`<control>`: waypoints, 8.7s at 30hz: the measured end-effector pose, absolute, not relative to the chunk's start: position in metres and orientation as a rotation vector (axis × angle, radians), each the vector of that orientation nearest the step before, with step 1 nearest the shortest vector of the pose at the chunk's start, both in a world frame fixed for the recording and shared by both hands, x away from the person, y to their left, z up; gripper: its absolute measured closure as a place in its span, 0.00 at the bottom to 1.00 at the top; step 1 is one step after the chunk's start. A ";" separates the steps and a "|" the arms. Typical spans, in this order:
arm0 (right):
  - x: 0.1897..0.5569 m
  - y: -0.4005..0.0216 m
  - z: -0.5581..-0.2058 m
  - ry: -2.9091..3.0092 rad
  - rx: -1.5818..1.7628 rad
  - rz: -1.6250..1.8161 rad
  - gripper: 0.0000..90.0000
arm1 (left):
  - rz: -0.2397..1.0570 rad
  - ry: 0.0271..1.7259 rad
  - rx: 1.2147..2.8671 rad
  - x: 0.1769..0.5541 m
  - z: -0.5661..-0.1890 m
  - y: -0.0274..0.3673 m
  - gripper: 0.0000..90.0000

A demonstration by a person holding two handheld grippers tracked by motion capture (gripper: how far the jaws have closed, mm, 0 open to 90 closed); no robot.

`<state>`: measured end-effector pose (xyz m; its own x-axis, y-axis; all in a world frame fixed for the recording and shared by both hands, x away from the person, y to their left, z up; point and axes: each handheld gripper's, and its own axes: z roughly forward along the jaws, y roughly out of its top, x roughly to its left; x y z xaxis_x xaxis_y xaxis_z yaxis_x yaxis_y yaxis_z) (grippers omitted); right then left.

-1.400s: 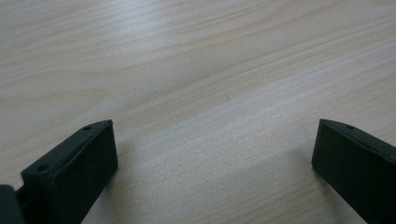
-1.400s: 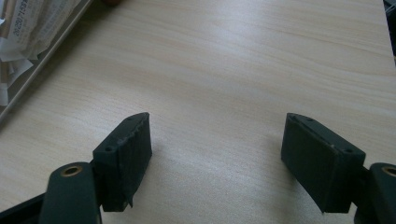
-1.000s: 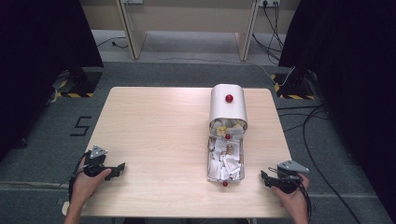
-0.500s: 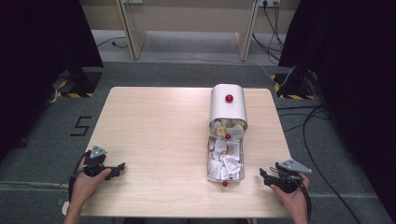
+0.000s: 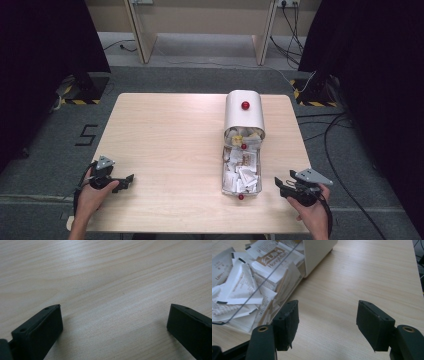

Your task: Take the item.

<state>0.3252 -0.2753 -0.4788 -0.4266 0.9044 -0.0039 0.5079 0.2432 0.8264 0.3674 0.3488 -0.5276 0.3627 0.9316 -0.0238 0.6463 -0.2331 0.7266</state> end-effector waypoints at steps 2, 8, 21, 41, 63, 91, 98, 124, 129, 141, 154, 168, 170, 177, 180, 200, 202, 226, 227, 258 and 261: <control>0.324 -0.273 -0.476 2.034 1.270 1.073 0.40 | 0.560 1.364 1.973 0.367 -0.528 0.349 0.00; 0.323 -0.269 -0.468 2.021 1.253 1.101 0.41 | 0.559 1.364 1.973 0.367 -0.528 0.349 0.00; 0.319 -0.253 -0.443 2.015 1.157 1.150 0.44 | 0.559 1.364 1.974 0.368 -0.528 0.349 0.00; 0.322 -0.235 -0.438 2.056 1.102 1.187 0.46 | 0.559 1.363 1.975 0.368 -0.528 0.349 0.00; 0.328 -0.211 -0.437 2.122 1.025 1.221 0.50 | 0.559 1.363 1.975 0.368 -0.528 0.349 0.00; 0.333 -0.194 -0.447 2.191 0.996 1.253 0.52 | 0.559 1.364 1.974 0.368 -0.528 0.349 0.00; 0.334 -0.192 -0.449 2.208 0.995 1.256 0.53 | 0.558 1.364 1.974 0.368 -0.528 0.349 0.00; 0.350 -0.189 -0.465 2.246 1.018 1.227 0.55 | 0.559 1.364 1.974 0.368 -0.528 0.349 0.00; 0.354 -0.186 -0.466 2.256 1.006 1.221 0.58 | 0.559 1.364 1.974 0.368 -0.528 0.349 0.00; 0.355 -0.184 -0.475 2.305 0.975 1.168 0.76 | 0.559 1.364 1.974 0.368 -0.528 0.349 0.00; 0.354 -0.187 -0.476 2.301 0.975 1.195 0.89 | 0.559 1.364 1.974 0.368 -0.528 0.349 0.00; 0.351 -0.190 -0.470 2.267 0.979 1.275 0.96 | 0.558 1.364 1.974 0.368 -0.528 0.349 0.00; 0.350 -0.190 -0.468 2.260 0.970 1.280 0.96 | 0.558 1.364 1.974 0.368 -0.528 0.349 0.00; 0.347 -0.190 -0.461 2.234 0.951 1.295 0.96 | 0.558 1.363 1.974 0.368 -0.528 0.349 0.00; 0.347 -0.192 -0.460 2.220 0.957 1.305 0.96 | 0.558 1.364 1.974 0.368 -0.528 0.349 0.00; 0.343 -0.201 -0.447 2.142 0.959 1.357 0.96 | 0.558 1.363 1.974 0.368 -0.528 0.349 0.00; 0.343 -0.202 -0.446 2.139 0.957 1.357 0.96 | 0.558 1.364 1.974 0.368 -0.528 0.349 0.00; 0.340 -0.214 -0.438 2.097 0.955 1.370 0.95 | 0.559 1.364 1.974 0.368 -0.528 0.349 0.00; 0.339 -0.214 -0.437 2.096 0.953 1.369 0.95 | 0.558 1.364 1.974 0.368 -0.528 0.349 0.00; 0.340 -0.252 -0.433 1.975 1.037 1.353 0.95 | 0.558 1.364 1.974 0.368 -0.528 0.349 0.00; 0.341 -0.253 -0.433 1.970 1.043 1.354 0.95 | 0.558 1.364 1.974 0.368 -0.528 0.349 0.00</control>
